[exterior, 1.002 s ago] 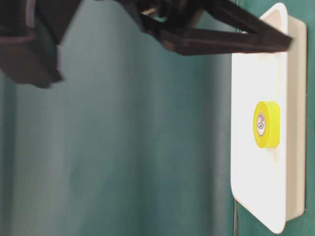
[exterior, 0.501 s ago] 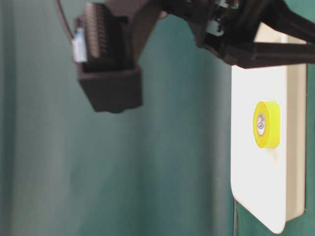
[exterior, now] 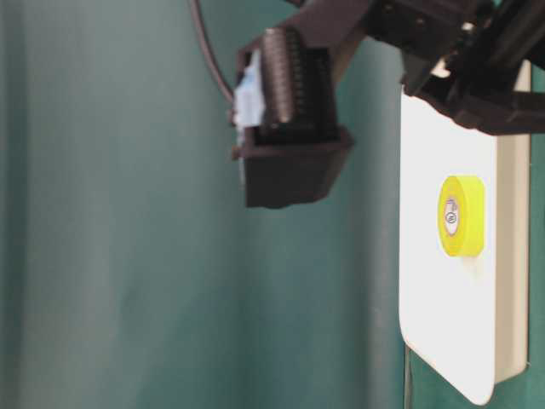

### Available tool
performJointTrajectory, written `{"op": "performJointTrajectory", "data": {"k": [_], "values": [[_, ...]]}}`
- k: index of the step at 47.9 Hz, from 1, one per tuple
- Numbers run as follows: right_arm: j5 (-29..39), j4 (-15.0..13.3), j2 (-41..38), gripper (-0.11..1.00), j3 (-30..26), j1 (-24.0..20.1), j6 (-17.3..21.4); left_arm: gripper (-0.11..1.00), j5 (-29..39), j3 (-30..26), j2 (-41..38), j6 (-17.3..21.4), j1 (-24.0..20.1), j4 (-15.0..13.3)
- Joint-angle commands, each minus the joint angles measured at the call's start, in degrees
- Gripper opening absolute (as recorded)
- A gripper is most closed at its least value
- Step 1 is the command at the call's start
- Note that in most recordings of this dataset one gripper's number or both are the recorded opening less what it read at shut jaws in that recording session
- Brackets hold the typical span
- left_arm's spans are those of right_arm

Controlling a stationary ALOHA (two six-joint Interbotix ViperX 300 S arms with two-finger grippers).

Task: Pick up the tape from a random location and place it into the white case.
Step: 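Position the right gripper above the blue tape roll and lower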

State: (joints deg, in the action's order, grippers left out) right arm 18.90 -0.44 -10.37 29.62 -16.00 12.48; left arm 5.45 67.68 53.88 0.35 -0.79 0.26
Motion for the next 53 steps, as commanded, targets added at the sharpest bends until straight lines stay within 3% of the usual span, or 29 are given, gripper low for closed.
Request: {"op": "performJointTrajectory", "data": {"k": [1, 35, 39, 46, 50, 53], "values": [[-1.5, 0.2, 0.3, 0.92, -0.2, -0.3, 0.1, 0.98, -0.3, -0.6, -0.4, 0.0, -0.1, -0.1], [-2.5, 0.3, -2.0, 0.89, 0.2, -0.3, 2.2, 0.98, -0.1, -0.4, -0.4, 0.1, -0.4, 0.0], [-2.5, 0.0, -2.0, 0.79, 0.2, -0.3, 2.1, 0.98, 0.0, -0.4, -0.4, 0.1, -0.4, -0.1], [-2.3, -0.6, -2.0, 0.42, 0.2, 0.0, 2.0, 0.98, 0.0, -0.4, -0.4, 0.1, -0.4, -0.1], [-2.2, -0.6, -2.0, 0.33, 0.2, 0.0, 2.1, 0.98, 0.0, -0.5, -0.4, 0.1, -0.4, -0.1], [-2.3, -0.6, -2.0, 0.33, 0.2, 0.0, 2.1, 0.98, 0.0, -0.4, -0.4, 0.1, -0.4, -0.1]]}}
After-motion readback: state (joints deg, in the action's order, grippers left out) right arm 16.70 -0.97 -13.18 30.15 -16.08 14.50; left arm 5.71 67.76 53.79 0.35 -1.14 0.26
